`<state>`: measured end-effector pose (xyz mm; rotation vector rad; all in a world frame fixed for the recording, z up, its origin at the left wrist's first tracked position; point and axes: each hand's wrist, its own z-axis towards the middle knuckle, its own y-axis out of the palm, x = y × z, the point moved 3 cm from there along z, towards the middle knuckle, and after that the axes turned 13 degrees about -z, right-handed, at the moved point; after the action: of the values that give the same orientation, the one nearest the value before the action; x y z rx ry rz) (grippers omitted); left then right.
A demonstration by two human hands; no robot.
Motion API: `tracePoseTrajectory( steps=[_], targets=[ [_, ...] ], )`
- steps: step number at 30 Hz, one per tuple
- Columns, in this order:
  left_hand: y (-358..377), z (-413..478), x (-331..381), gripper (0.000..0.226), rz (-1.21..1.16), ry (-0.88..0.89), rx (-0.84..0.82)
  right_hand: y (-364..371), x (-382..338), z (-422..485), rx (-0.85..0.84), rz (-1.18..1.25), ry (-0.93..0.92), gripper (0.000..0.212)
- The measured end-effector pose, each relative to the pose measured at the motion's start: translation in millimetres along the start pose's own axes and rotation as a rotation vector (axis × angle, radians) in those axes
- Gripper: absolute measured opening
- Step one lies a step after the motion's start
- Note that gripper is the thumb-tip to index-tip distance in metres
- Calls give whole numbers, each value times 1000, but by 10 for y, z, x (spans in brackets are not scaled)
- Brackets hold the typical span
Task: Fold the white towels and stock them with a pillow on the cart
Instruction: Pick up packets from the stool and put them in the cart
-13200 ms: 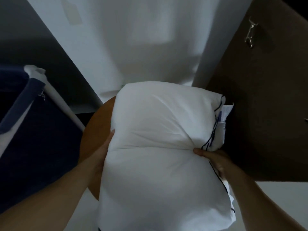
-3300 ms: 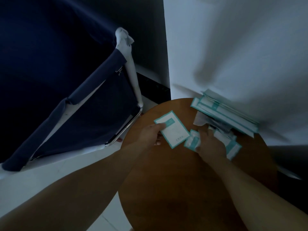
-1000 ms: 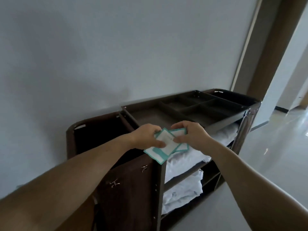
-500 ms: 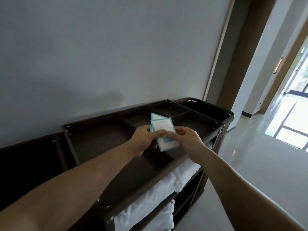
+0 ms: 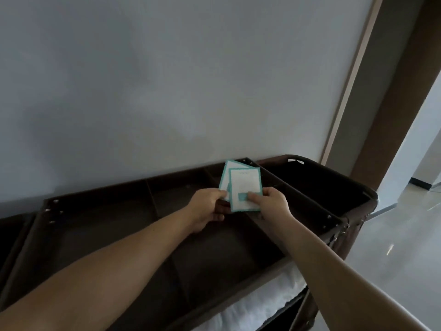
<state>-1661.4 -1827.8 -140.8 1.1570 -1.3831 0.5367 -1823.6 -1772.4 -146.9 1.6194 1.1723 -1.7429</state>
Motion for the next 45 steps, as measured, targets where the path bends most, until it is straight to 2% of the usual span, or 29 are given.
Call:
tracePoseTrajectory(
  steps=[4,7,10,12,15,19,24,27,32,38,41,45],
  targets=[
    [165,341,-7,26,21,-86,34,-7,-50,605,23,-73,-32,29],
    [109,666,5,30,191,-122,100,57,-1,954,26,-133,-29,29],
    [53,970,42,32,409,-161,129,98,36,1297,-1,-147,0,19],
    [85,1204,89,32,543,-102,165,102,13,1529,-1,-183,-9,18],
    [117,1545,229,37,933,52,263,157,-25,1946,-34,-257,-33,22],
    [50,1814,330,32,1287,56,366,392,39,2506,-181,-401,-46,23],
    [-150,1845,334,32,1297,-12,514,879,320,2846,-430,-501,49,23],
    [-199,1749,332,30,1250,-53,592,1029,360,2862,-430,-561,9,20],
    [-186,1587,325,26,1192,-63,678,1015,339,2844,-451,-677,-34,39],
    [-170,1390,335,25,1182,-32,708,883,352,2858,-467,-926,-104,56],
    [-214,1223,372,26,1189,-21,694,872,241,2688,-506,-1013,-149,57],
    [-406,823,476,28,1187,7,706,787,-43,2345,-393,-1113,-177,67]
  ],
)
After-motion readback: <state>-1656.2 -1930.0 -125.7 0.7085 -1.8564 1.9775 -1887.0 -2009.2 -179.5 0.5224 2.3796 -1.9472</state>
